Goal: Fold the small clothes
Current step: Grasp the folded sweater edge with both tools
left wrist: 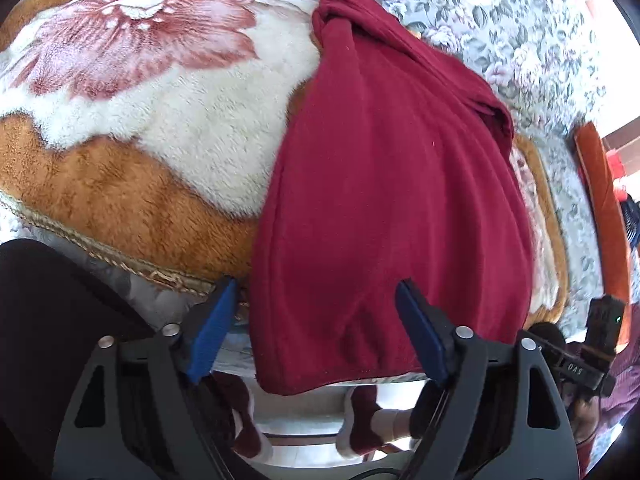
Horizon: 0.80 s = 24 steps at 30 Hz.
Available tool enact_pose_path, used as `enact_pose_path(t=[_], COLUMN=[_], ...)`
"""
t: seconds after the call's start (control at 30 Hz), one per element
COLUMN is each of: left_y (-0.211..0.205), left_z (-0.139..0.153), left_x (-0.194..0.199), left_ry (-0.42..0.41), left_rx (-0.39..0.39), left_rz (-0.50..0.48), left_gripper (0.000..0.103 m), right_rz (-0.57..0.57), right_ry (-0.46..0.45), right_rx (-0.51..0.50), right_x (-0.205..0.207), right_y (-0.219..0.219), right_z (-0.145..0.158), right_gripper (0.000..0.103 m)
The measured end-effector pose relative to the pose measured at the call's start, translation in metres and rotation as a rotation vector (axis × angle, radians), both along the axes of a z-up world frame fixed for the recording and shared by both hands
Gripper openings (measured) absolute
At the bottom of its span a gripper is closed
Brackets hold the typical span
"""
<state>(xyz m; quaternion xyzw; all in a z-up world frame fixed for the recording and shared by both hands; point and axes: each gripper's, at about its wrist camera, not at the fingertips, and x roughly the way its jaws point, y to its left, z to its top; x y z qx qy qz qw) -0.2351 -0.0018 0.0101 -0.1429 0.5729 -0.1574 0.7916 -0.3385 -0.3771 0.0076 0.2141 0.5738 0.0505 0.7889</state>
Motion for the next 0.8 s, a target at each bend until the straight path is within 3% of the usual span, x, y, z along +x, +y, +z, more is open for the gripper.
enact_pose_path(t=[0.1, 0.2, 0.27, 0.33, 0.37, 0.4, 0.43, 0.6, 0.8], left_y=[-0.009, -0.007, -0.002, -0.005, -0.006, -0.008, -0.010, -0.014, -0.004], left_z=[-0.006, -0.027, -0.028, -0.023, -0.020, -0.018, -0.017, -0.001, 0.047], left_x=[-0.002, -0.002, -0.005, -0.007, -0.008, -0.008, -0.007, -0.012, -0.008], left_ry=[0.026, 0.146, 0.133, 0.104, 0.087, 0.075, 0.074, 0.046, -0.059], left_rx=[0.023, -0.064, -0.093, -0.063, -0.044, -0.034, -0.026, 0.035, -0.037], left_rz=[-0.027, -0.013, 0.044, 0.043, 0.038, 0.025, 0.005, -0.029, -0.067], left_gripper=[0.083, 0.077, 0.076, 0.068, 0.058, 0.046, 0.042, 0.012, 0.010], right_rz=[0.003, 0.002, 0.007, 0.034, 0.045, 0.053, 0.055, 0.077, 0.100], right_ry=[0.007, 0.023, 0.019, 0.005, -0.003, -0.014, -0.022, -0.097, -0.277], right_rx=[0.001, 0.040, 0.043, 0.022, 0.022, 0.033, 0.049, 0.168, 0.320], right_x=[0.002, 0.002, 0.002, 0.002, 0.002, 0.002, 0.002, -0.001, 0.012], right_y=[0.001, -0.001, -0.001, 0.004, 0.006, 0.008, 0.009, 0.003, -0.011], right_z=[0.000, -0.003, -0.005, -0.005, -0.005, -0.005, -0.005, 0.012, 0.068], right_gripper=[0.043, 0.043, 0.043, 0.038, 0.034, 0.020, 0.009, 0.008, 0.007])
